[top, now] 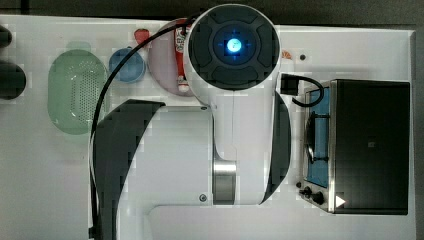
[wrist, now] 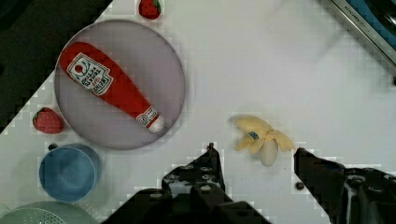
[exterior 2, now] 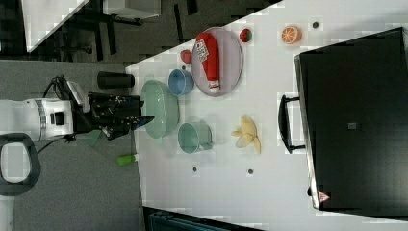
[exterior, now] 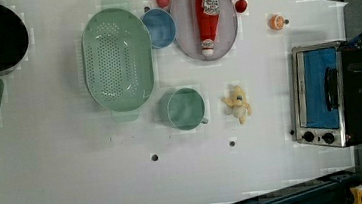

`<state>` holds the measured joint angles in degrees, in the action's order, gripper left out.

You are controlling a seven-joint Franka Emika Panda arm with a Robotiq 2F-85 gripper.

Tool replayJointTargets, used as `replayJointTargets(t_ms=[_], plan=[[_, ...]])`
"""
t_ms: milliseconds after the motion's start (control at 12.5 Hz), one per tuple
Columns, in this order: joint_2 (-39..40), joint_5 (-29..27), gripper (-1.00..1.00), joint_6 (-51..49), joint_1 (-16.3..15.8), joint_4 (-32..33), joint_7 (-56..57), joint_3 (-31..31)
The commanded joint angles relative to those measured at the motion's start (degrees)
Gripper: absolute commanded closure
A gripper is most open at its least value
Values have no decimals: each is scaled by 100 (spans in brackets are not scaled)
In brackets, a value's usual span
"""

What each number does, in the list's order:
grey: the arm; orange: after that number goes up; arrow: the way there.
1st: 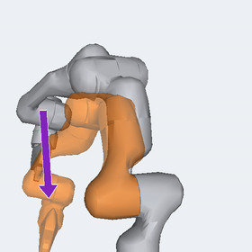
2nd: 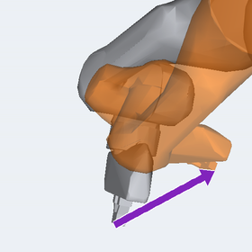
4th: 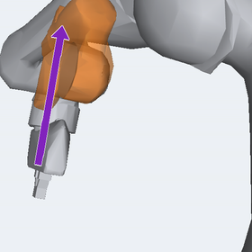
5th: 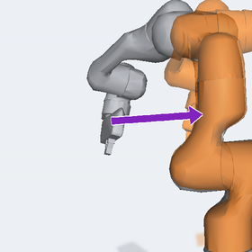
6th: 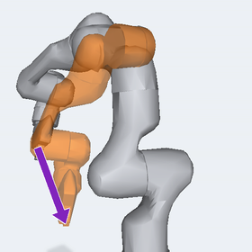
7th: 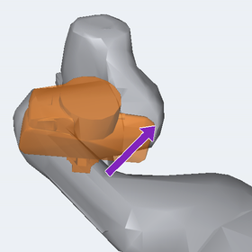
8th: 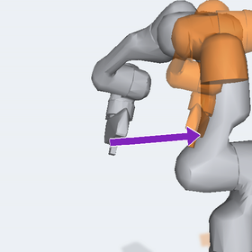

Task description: Pick Banana and place it in mug.

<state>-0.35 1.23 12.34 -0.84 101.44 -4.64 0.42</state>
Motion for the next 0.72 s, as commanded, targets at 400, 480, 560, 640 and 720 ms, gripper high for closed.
replayJointTargets(t_ms=[400,480,560,640,720], plan=[[-1998,-46,-100,-965,77,1711,660,311],[-1861,-46,-100,-585,77,1888,662,311],[-1708,-46,-100,-194,76,2092,676,311],[-1560,-46,-100,132,74,2278,707,308],[-1398,-46,-100,459,71,2459,817,301]])
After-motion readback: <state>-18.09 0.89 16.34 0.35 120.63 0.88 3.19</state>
